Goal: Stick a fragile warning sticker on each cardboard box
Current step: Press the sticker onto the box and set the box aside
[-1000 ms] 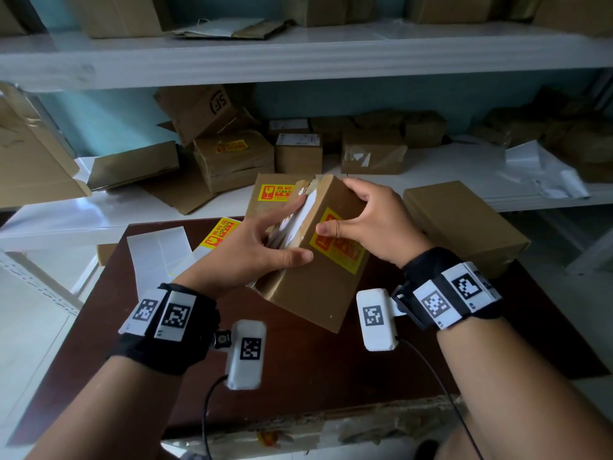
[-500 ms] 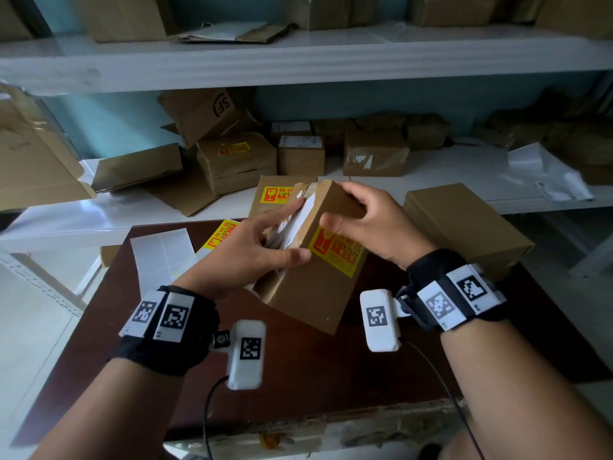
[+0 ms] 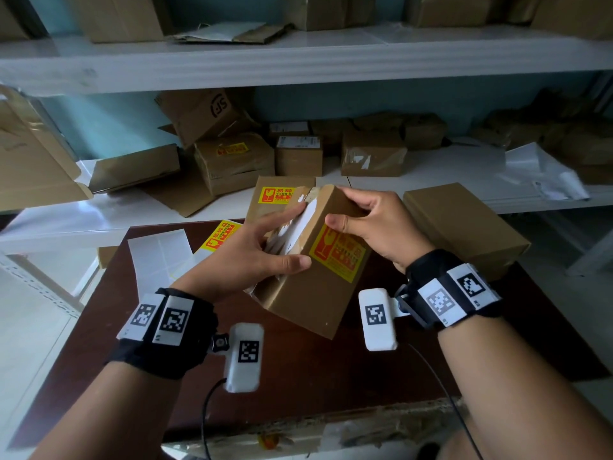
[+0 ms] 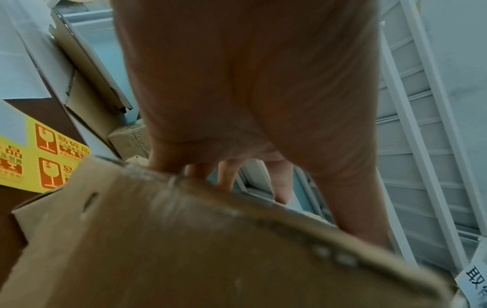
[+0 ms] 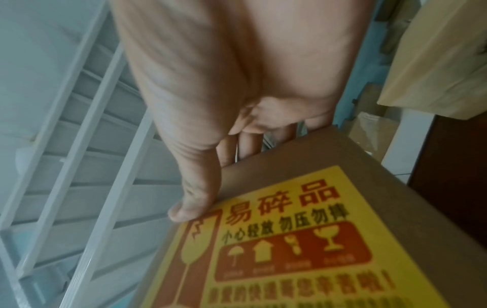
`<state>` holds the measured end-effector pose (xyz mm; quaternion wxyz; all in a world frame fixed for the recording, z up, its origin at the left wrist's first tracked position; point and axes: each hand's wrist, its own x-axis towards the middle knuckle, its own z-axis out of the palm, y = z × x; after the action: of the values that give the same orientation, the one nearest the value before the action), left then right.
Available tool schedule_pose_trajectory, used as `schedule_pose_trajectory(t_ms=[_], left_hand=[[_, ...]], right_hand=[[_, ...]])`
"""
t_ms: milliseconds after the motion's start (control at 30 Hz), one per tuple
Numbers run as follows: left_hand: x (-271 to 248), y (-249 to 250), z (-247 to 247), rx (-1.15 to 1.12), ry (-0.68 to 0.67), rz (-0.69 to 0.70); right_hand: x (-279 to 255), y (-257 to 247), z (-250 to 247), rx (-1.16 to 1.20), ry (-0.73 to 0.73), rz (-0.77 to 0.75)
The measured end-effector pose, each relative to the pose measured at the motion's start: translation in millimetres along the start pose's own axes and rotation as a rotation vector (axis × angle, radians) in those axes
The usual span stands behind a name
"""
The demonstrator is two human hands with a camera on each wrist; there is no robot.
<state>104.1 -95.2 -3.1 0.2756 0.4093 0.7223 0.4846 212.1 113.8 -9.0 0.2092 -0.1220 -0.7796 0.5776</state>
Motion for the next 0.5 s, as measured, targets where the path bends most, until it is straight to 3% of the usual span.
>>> schedule_pose_trajectory(t_ms=[333, 500], left_hand=[[3, -1, 0, -0.069, 0.079, 0.019], [1, -3, -2, -0.040, 0.098, 0.010]], right_hand=[[-1, 2, 14, -0.131, 0.105, 0.038], [-2, -1, 13, -0.021, 0.070, 0.016]])
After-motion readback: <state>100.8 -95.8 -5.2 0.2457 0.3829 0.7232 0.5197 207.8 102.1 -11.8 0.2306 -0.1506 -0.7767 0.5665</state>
